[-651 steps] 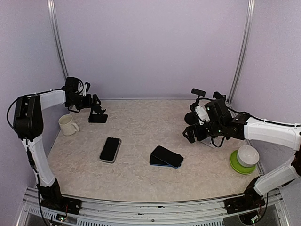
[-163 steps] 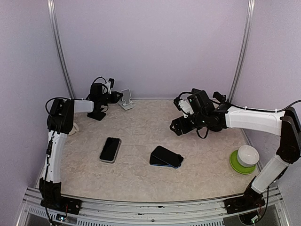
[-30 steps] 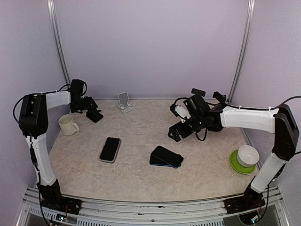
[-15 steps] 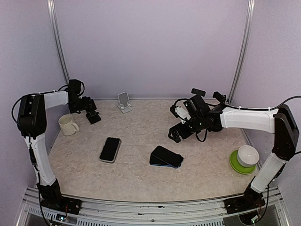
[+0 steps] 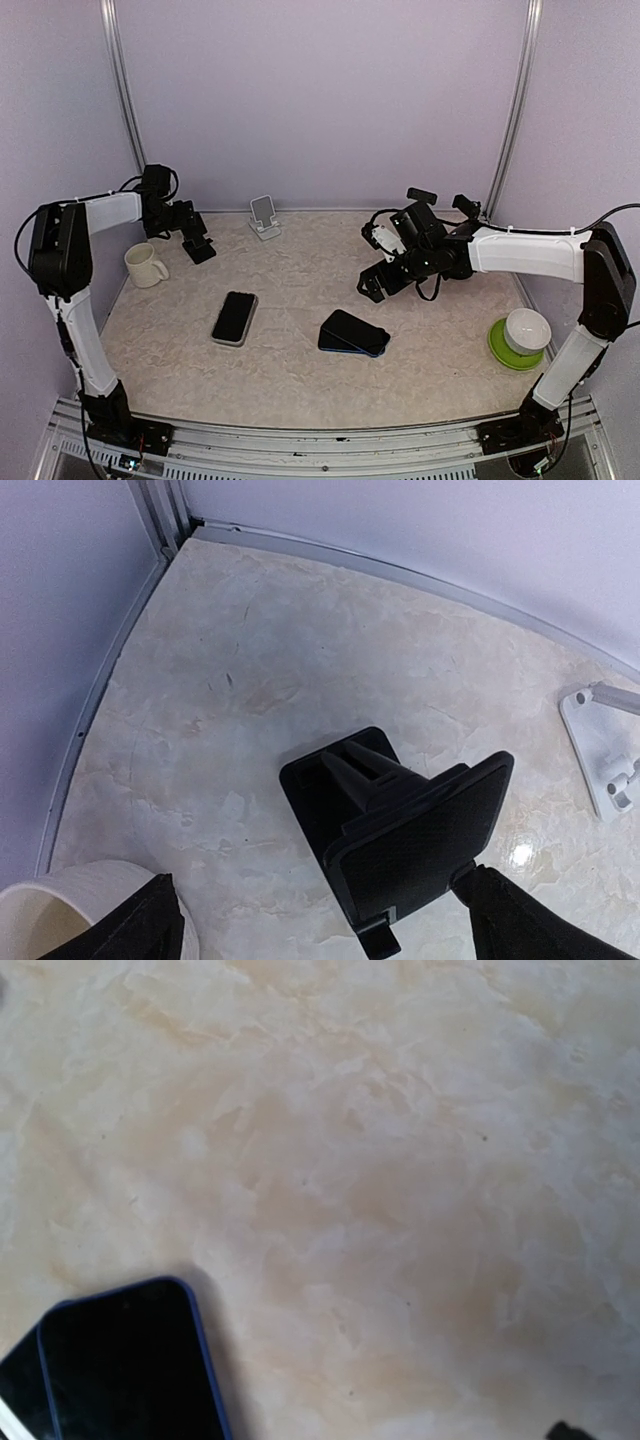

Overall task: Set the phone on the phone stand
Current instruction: Move the phone stand to the corner of the board, then pick up the phone from the phone.

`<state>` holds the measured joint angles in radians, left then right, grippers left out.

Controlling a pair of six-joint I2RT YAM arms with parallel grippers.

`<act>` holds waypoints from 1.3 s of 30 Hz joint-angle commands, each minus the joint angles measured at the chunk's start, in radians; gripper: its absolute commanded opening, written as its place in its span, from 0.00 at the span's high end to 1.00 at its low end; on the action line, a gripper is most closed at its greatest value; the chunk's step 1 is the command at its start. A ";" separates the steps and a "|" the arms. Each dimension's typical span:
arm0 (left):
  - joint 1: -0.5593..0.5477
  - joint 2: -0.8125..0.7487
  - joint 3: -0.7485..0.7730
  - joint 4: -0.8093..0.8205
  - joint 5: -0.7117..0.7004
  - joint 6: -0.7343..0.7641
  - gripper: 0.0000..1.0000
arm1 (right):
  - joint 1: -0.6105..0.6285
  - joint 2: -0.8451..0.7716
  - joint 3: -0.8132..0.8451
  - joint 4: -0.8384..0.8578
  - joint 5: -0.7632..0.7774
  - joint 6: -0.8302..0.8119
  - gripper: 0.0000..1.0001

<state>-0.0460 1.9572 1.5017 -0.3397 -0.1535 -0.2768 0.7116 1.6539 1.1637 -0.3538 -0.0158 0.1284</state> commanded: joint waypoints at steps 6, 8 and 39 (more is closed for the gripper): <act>-0.092 -0.226 -0.051 0.025 -0.089 -0.012 0.01 | 0.008 -0.005 -0.001 0.021 -0.006 0.015 0.00; -0.128 -0.262 -0.065 0.016 -0.104 -0.009 0.01 | 0.008 -0.002 -0.001 0.021 -0.003 0.016 0.00; -0.531 -0.378 -0.362 -0.199 -0.039 -0.195 0.01 | 0.008 0.018 0.011 0.012 0.017 -0.006 0.00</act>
<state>-0.5278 1.5665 1.1427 -0.5232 -0.1848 -0.4412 0.7116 1.6543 1.1641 -0.3462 -0.0063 0.1280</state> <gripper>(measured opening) 0.989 0.999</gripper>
